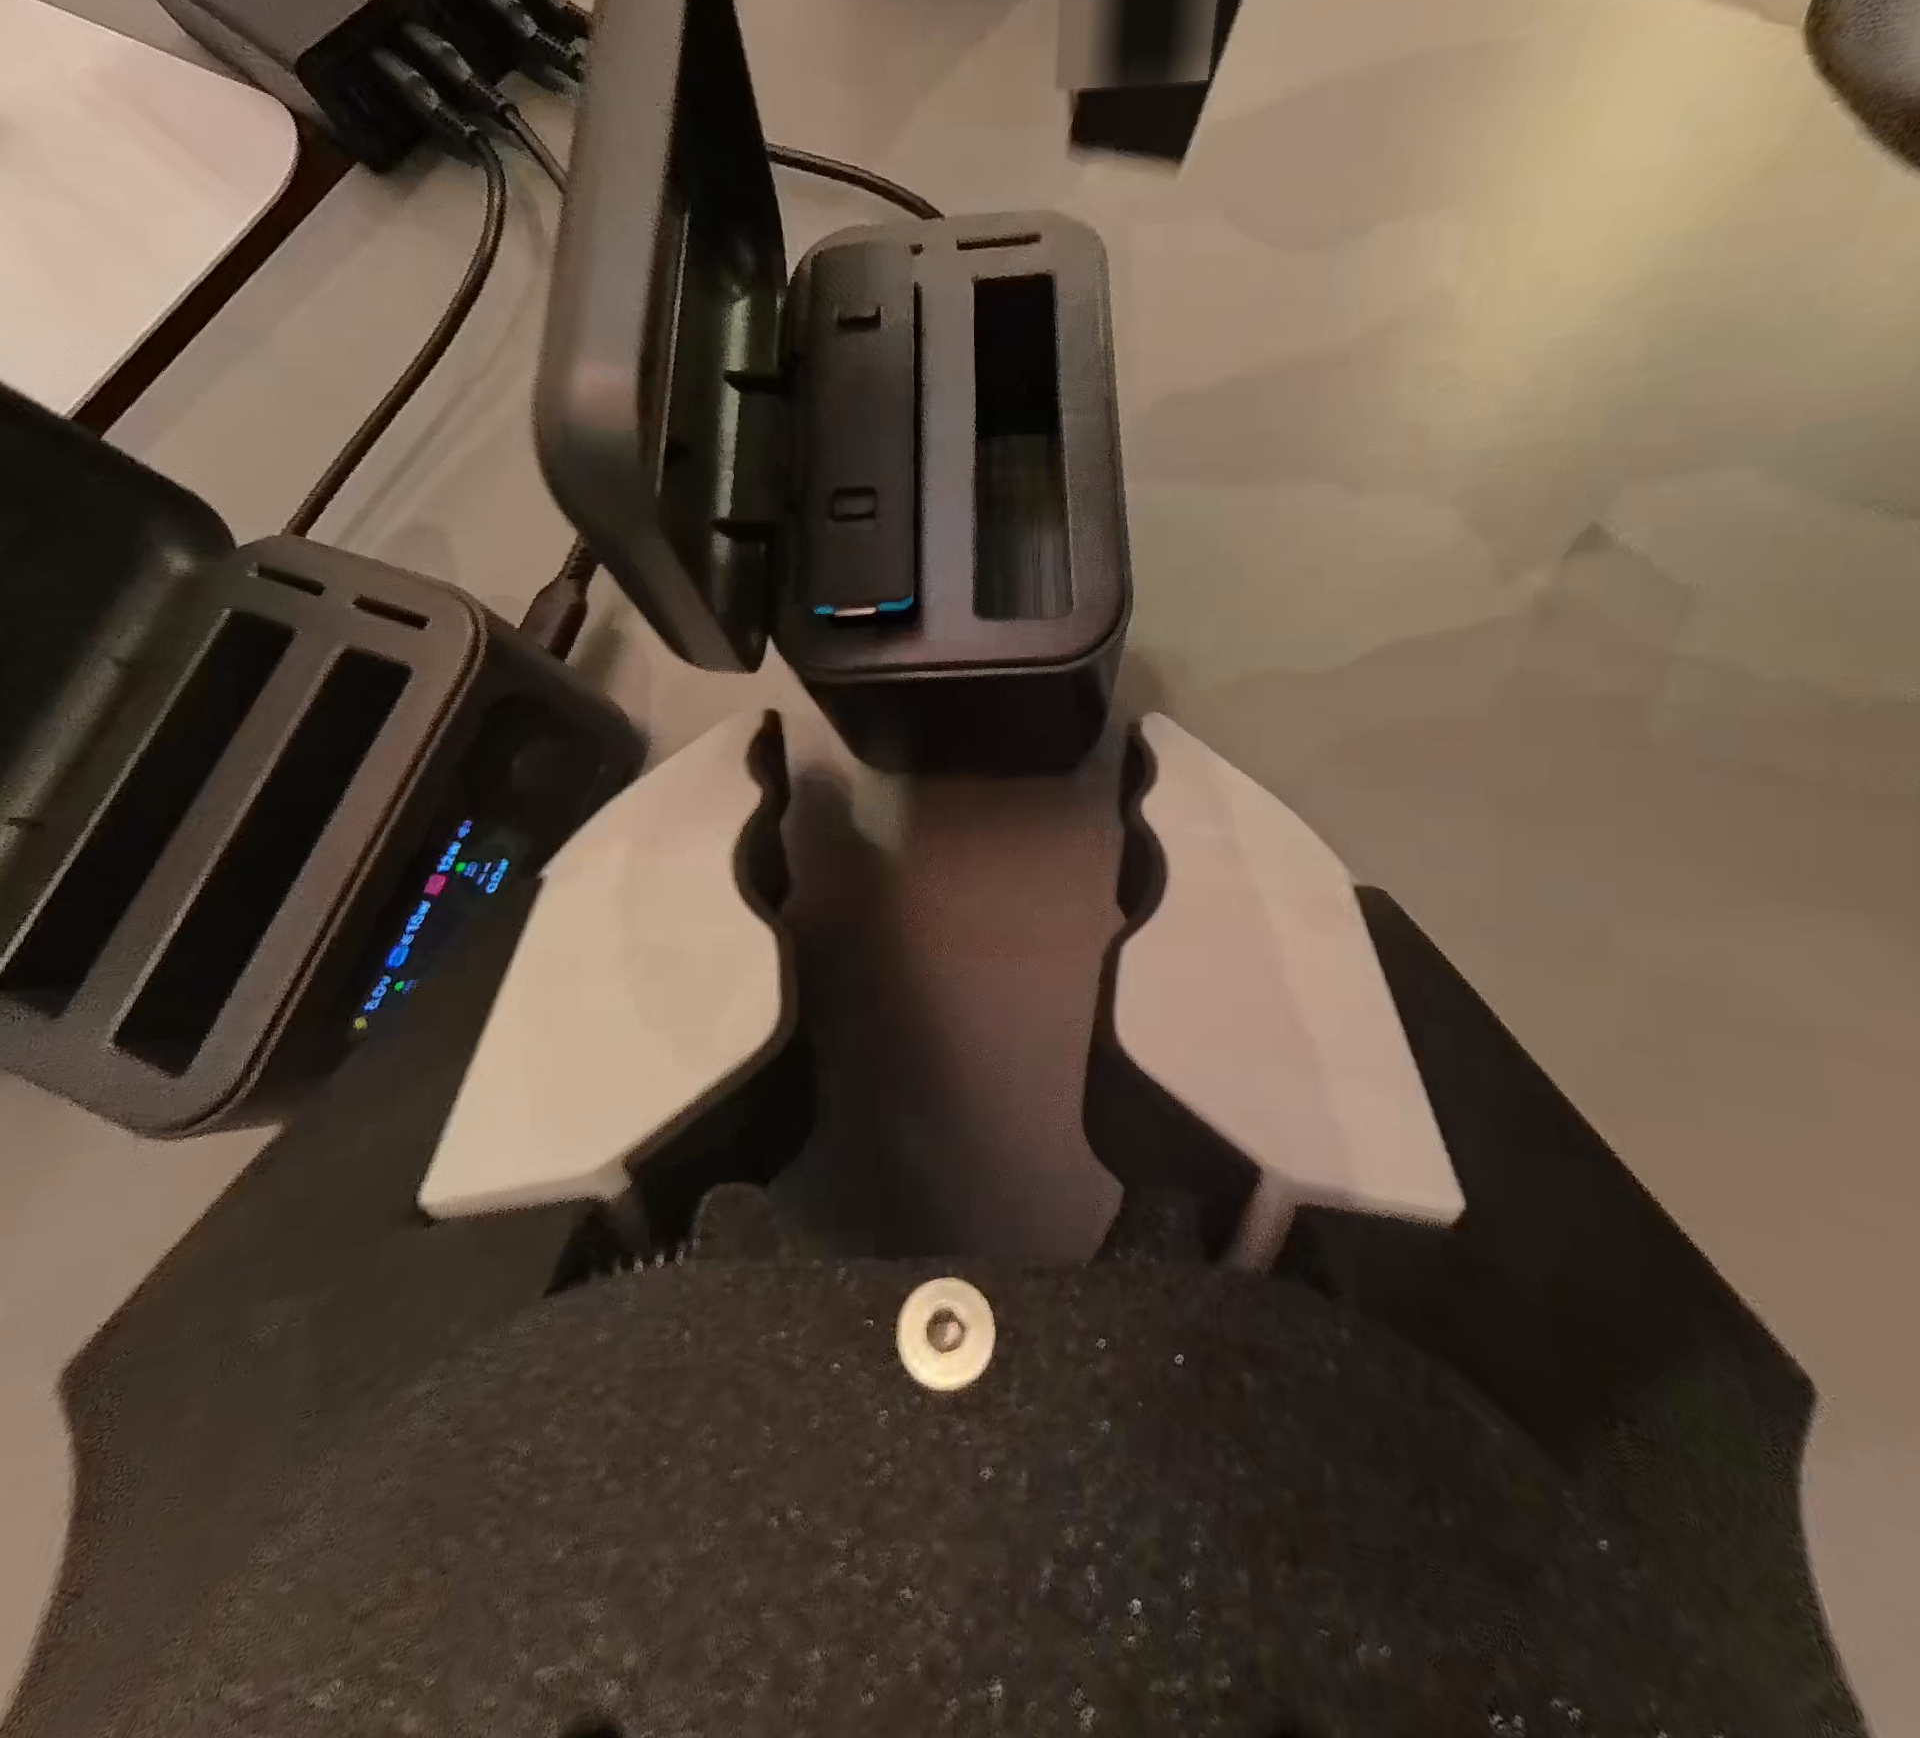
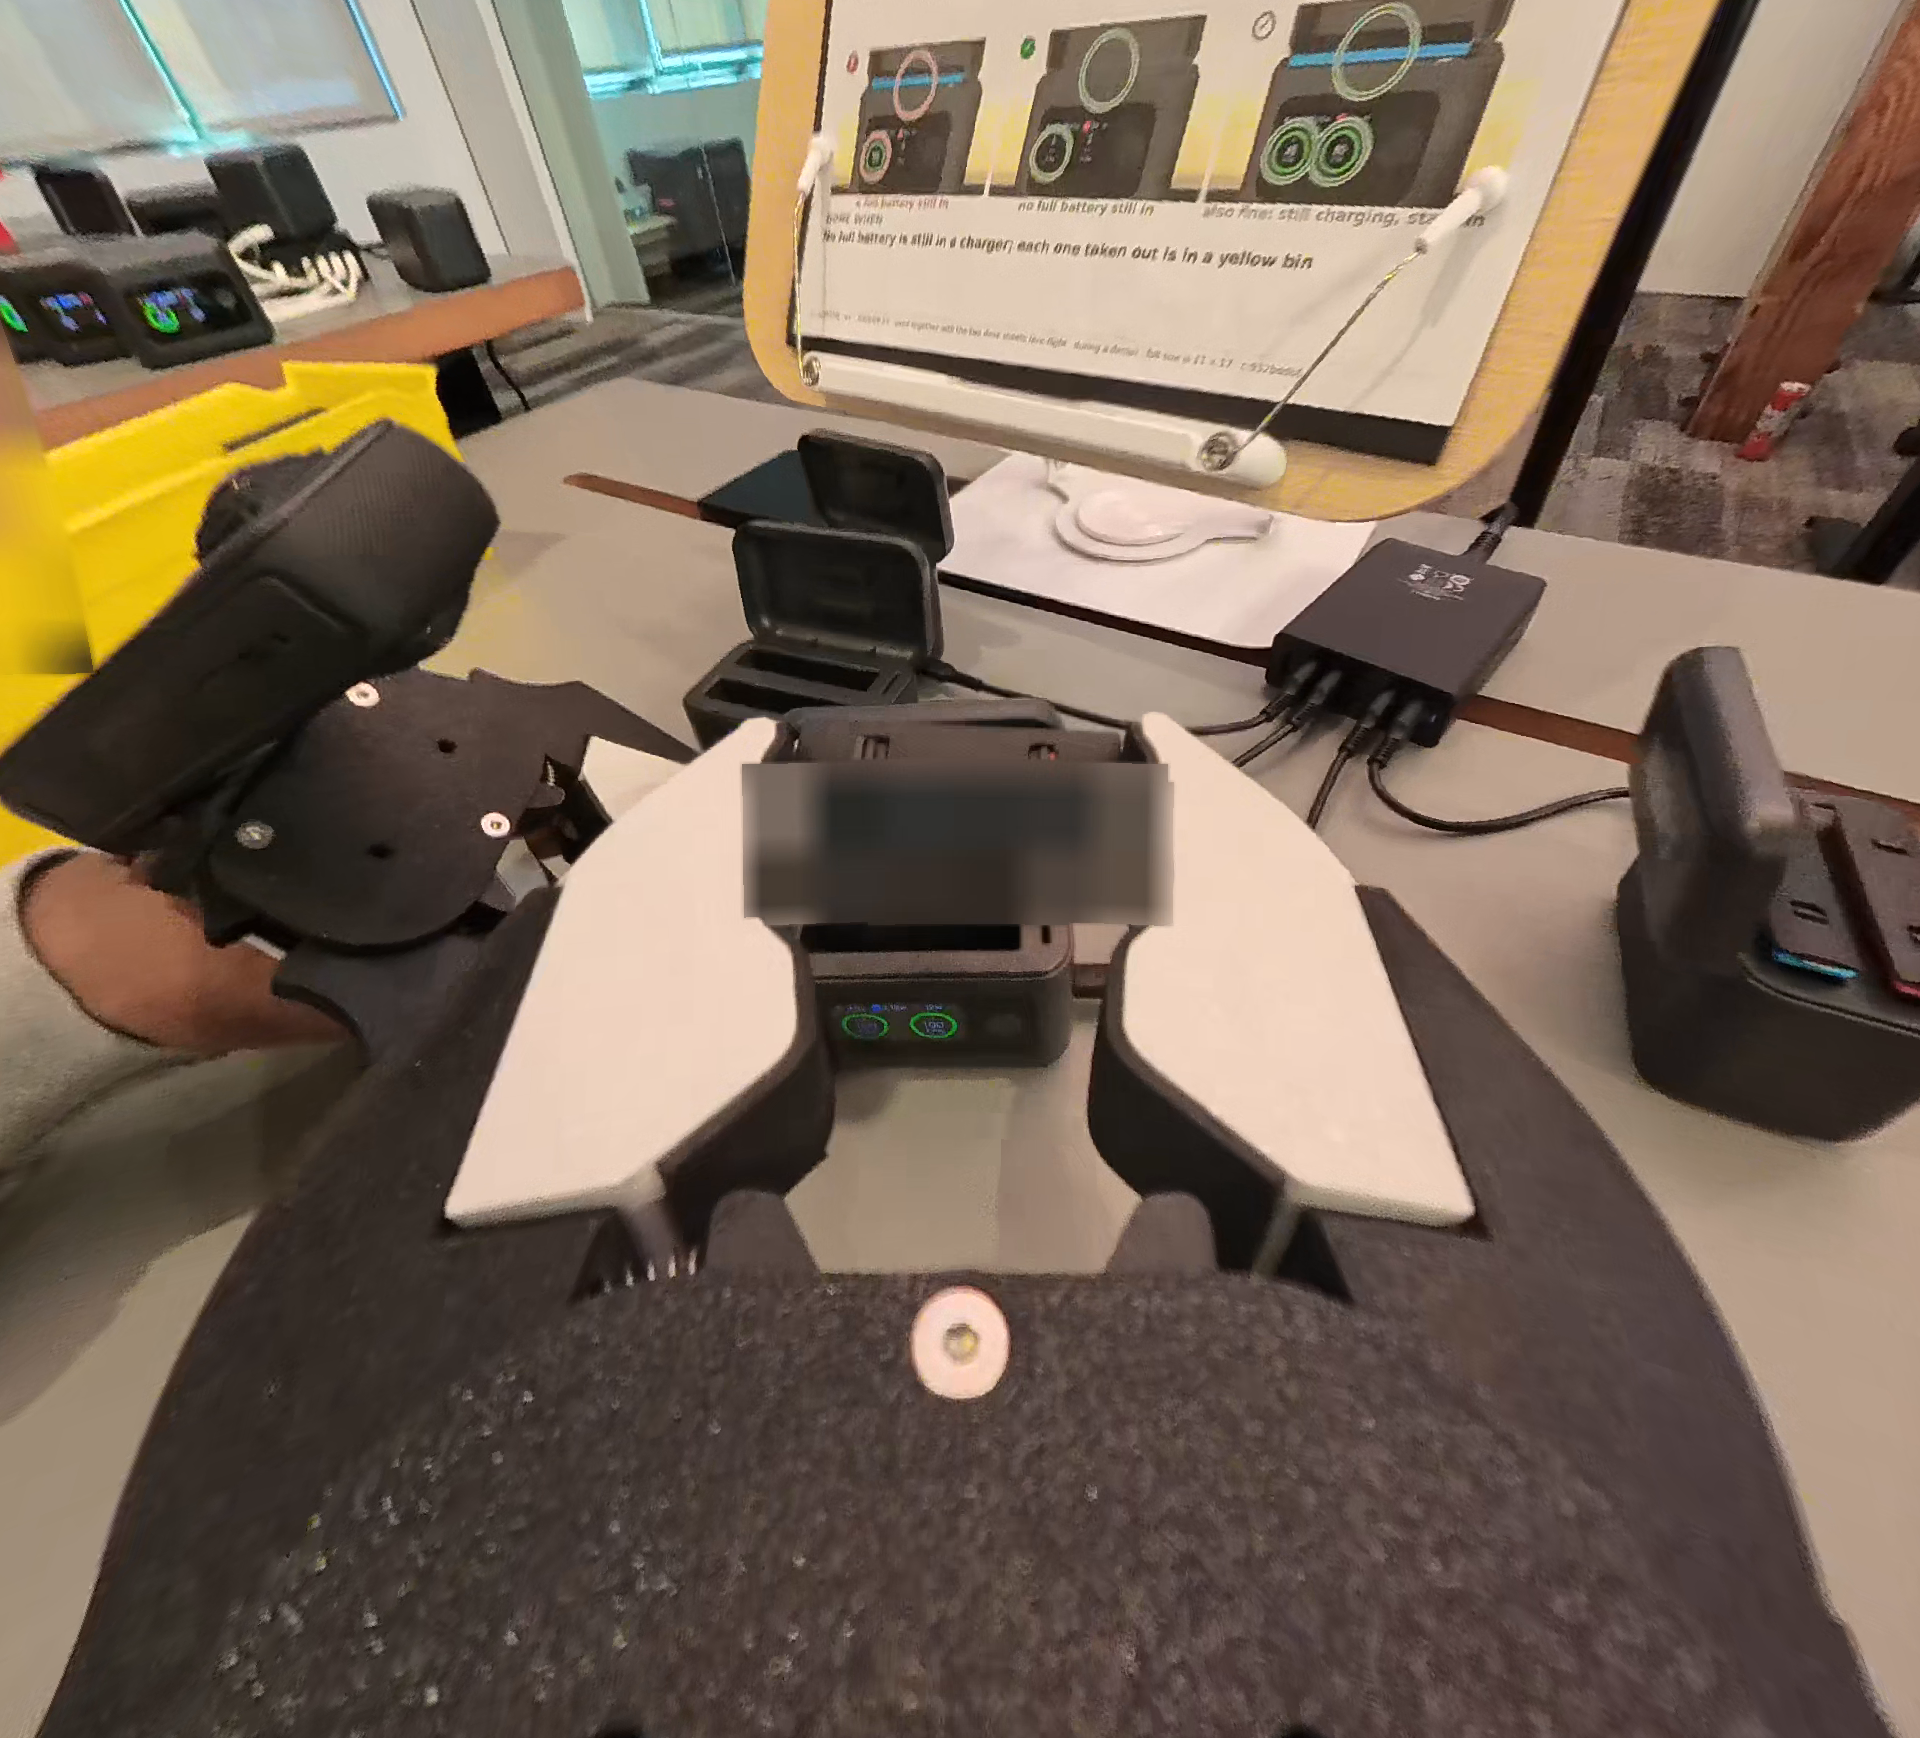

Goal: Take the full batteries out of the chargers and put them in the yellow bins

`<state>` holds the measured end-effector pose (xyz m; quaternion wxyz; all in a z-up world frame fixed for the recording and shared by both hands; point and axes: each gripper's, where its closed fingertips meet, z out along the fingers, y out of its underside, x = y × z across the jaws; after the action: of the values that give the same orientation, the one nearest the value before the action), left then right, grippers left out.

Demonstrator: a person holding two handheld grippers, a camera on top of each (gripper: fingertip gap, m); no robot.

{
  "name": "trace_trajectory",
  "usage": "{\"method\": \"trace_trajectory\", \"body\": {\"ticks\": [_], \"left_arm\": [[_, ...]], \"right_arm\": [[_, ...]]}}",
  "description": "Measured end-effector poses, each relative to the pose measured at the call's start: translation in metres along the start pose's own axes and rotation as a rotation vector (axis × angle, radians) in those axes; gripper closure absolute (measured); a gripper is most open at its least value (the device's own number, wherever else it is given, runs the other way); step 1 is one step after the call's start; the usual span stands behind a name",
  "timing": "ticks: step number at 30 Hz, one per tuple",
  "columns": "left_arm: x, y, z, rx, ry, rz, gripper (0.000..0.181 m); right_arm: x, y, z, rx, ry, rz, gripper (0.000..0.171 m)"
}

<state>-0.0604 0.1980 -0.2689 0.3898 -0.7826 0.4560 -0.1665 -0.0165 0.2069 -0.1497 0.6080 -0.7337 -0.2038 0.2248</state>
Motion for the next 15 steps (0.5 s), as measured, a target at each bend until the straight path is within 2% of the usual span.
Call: {"method": "trace_trajectory", "body": {"ticks": [2,5,10,15], "left_arm": [[-0.003,-0.001,-0.006,0.010,0.003,-0.004,0.111],[-0.011,-0.006,-0.024,0.046,-0.028,-0.008,0.109],[-0.005,-0.047,-0.055,0.227,-0.096,0.057,0.131],[0.028,-0.075,-0.060,0.348,-0.149,0.154,0.141]], "right_arm": [[0.005,-0.007,-0.004,0.020,-0.009,0.047,0.112],[0.009,-0.011,-0.010,0.036,-0.033,0.124,0.112],[0.002,-0.015,-0.014,0.038,-0.154,0.318,0.112],[-0.022,-0.019,-0.016,0.050,-0.384,0.639,0.111]]}}
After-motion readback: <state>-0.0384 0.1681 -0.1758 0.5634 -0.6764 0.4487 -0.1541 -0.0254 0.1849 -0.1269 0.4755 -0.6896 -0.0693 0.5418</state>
